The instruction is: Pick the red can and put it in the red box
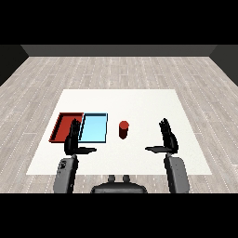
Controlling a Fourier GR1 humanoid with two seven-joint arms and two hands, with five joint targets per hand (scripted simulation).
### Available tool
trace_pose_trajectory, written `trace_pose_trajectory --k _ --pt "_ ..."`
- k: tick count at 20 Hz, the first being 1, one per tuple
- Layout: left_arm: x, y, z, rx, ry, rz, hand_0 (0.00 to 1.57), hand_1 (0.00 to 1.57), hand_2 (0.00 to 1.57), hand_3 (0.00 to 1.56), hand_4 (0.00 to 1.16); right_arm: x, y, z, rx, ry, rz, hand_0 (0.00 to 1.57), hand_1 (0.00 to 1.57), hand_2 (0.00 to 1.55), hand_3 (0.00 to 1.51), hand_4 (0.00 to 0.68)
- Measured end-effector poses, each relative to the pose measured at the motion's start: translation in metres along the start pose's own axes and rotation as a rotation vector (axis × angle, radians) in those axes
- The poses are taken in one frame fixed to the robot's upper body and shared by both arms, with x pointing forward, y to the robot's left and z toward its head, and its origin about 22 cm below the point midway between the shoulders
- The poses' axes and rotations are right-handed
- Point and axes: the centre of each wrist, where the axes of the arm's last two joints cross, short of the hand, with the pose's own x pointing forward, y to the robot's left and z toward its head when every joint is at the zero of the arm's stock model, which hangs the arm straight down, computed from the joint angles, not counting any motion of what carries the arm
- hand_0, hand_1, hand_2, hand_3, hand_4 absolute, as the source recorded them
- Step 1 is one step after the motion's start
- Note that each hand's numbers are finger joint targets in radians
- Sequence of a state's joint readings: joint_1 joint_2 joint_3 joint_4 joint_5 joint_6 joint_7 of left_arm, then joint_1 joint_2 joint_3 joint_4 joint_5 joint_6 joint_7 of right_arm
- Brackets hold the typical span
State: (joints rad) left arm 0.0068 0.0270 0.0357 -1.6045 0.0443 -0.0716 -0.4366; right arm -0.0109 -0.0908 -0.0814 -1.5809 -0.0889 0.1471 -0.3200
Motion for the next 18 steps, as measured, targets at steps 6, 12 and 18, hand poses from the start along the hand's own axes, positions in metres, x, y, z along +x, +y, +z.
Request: trace_pose_trajectory --k 6,12,18 --pt "0.002 0.010 0.000 -0.001 -0.015 0.019 0.00 0.00 0.00 0.00 0.00 -0.007 0.002 0.003 0.009 0.005 -0.013 0.00 0.00 0.00 0.00 0.000" --pt "0.003 0.008 -0.001 0.009 -0.018 0.033 0.00 0.00 0.00 0.00 0.00 -0.008 0.013 -0.015 0.017 0.027 -0.028 0.00 0.00 0.00 0.00 0.000" --pt "0.006 0.011 0.001 0.019 -0.033 0.030 0.00 0.00 0.00 0.00 0.00 -0.015 0.028 -0.035 0.035 0.049 -0.033 0.00 0.00 0.00 0.00 0.000"
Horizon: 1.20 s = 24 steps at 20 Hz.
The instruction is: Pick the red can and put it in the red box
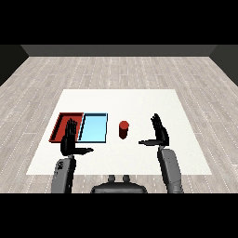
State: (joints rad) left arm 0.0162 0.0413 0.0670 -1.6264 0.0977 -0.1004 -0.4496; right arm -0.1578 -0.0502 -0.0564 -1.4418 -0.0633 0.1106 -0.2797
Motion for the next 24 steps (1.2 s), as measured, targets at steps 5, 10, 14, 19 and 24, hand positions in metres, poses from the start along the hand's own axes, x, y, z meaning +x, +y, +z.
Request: trace_pose_trajectory --k 5,10,14,19,24 --pt "0.001 0.004 -0.005 0.007 -0.002 0.013 0.00 0.00 0.00 0.00 0.00 -0.009 0.010 -0.007 0.006 0.026 -0.026 0.00 0.00 0.00 0.00 0.000" --pt "0.000 0.001 -0.003 0.011 -0.007 0.008 0.00 0.00 0.00 0.00 0.00 -0.025 0.019 -0.015 0.001 0.062 -0.093 0.00 0.00 0.00 0.00 0.000" --pt "0.003 0.000 0.001 0.014 -0.001 0.002 0.00 0.00 0.00 0.00 0.00 -0.042 0.038 -0.018 -0.004 0.083 -0.141 0.00 0.00 0.00 0.00 0.000" --pt "0.001 -0.002 -0.003 0.015 0.001 -0.003 0.00 0.00 0.00 0.00 0.00 -0.052 0.046 -0.016 -0.003 0.101 -0.160 0.00 0.00 0.00 0.00 0.000" --pt "-0.004 0.000 -0.007 0.010 -0.005 -0.003 0.00 0.00 0.00 0.00 0.00 -0.063 0.056 -0.015 -0.008 0.113 -0.189 0.00 0.00 0.00 0.00 0.000"
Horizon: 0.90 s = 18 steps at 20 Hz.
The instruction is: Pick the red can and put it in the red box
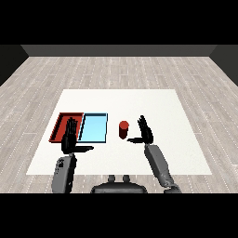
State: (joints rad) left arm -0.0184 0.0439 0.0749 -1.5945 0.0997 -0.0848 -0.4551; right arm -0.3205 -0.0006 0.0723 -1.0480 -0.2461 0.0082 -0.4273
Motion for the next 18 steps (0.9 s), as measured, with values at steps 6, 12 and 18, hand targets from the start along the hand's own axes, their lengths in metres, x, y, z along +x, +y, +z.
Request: trace_pose_trajectory --k 6,12,18 --pt "0.010 0.000 -0.002 0.001 0.001 0.014 0.00 0.00 0.00 0.00 0.00 -0.013 0.014 0.001 0.008 0.015 -0.033 0.00 0.00 0.00 0.00 0.000" --pt "0.010 -0.005 0.002 -0.002 0.009 0.018 0.00 0.00 0.00 0.00 0.00 -0.016 0.026 -0.008 0.014 0.028 -0.059 0.00 0.00 0.00 0.00 0.000" --pt "-0.001 0.003 0.004 -0.010 -0.005 0.031 0.00 0.00 0.00 0.00 0.00 -0.020 0.037 -0.022 0.019 0.047 -0.072 0.00 0.00 0.00 0.00 0.000"
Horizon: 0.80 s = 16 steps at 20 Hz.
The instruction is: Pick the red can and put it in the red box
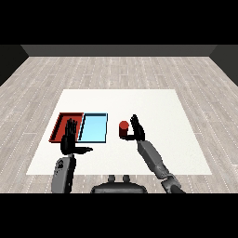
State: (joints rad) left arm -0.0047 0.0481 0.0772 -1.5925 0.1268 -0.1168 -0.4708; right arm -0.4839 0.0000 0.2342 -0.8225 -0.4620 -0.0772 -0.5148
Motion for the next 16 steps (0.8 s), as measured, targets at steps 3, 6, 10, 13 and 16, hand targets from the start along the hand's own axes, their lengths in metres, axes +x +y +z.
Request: trace_pose_trajectory --k 3,6,10,13,16 --pt "0.002 -0.007 0.000 0.002 -0.003 0.001 0.00 0.00 0.00 0.00 0.00 0.000 0.003 -0.005 0.000 0.008 -0.001 0.00 0.00 0.00 0.00 0.000" --pt "0.003 -0.005 0.002 -0.002 -0.008 0.005 0.00 0.00 0.00 0.00 0.00 -0.001 0.003 -0.004 -0.009 0.022 -0.002 0.00 0.00 0.00 0.00 0.000" --pt "0.003 -0.008 0.006 0.000 -0.005 0.003 0.00 0.00 0.00 0.00 0.00 -0.011 0.006 -0.002 -0.022 0.033 0.006 0.00 0.00 0.00 0.00 0.000" --pt "0.006 -0.008 0.001 0.002 -0.006 -0.001 0.00 0.00 0.00 0.00 0.00 -0.017 0.008 -0.003 -0.025 0.036 0.008 0.00 0.00 0.00 0.00 0.000" --pt "0.004 -0.008 0.000 0.004 -0.003 0.003 0.00 0.00 0.00 0.00 0.00 -0.012 0.012 -0.011 -0.024 0.039 0.010 0.00 0.00 0.00 0.00 0.000"
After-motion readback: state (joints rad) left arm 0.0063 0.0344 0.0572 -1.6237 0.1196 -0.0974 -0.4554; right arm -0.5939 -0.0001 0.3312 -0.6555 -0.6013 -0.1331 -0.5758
